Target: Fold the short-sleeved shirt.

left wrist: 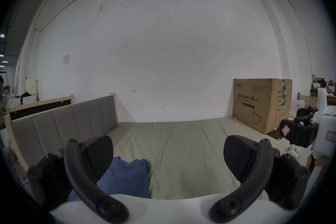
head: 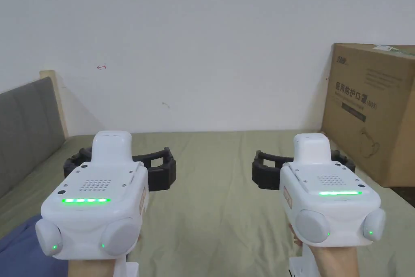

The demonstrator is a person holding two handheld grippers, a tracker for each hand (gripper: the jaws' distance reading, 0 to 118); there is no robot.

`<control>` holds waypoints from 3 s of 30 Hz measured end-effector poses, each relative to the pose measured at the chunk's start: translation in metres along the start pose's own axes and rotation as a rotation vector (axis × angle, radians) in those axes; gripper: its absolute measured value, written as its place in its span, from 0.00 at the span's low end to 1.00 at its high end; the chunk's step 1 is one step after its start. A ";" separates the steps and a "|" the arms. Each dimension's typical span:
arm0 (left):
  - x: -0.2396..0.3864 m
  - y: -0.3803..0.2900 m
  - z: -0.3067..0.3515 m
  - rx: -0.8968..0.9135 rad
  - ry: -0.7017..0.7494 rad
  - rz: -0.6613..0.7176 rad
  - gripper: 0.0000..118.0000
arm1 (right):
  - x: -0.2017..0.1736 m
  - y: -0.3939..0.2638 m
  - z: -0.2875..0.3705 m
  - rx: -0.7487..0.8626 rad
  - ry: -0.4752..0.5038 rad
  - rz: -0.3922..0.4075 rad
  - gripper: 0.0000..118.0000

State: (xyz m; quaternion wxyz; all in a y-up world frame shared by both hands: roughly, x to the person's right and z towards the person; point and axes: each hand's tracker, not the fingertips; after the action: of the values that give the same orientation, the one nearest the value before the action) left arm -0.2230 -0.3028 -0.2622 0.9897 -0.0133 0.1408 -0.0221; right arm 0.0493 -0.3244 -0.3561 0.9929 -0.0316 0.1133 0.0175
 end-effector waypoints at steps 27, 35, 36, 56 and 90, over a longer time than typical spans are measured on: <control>-0.003 -0.006 -0.003 -0.026 0.002 0.002 1.00 | 0.003 -0.007 0.000 -0.031 -0.010 -0.026 1.00; -0.001 -0.009 -0.006 -0.029 0.004 -0.005 1.00 | 0.007 -0.010 -0.002 -0.044 -0.015 -0.038 1.00; -0.001 -0.008 -0.006 -0.033 0.003 -0.004 1.00 | 0.007 -0.011 -0.002 -0.044 -0.016 -0.037 1.00; 0.001 -0.007 -0.003 -0.018 0.014 -0.006 1.00 | 0.006 -0.012 0.004 -0.023 -0.012 0.003 1.00; -0.001 -0.008 -0.002 -0.036 0.013 -0.025 1.00 | 0.014 -0.010 0.010 -0.007 -0.004 -0.043 0.80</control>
State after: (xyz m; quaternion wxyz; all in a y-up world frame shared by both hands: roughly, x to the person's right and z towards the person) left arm -0.2246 -0.3110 -0.2633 0.9880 -0.0326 0.1473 -0.0318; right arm 0.0657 -0.3337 -0.3488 0.9931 -0.0377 0.1107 -0.0035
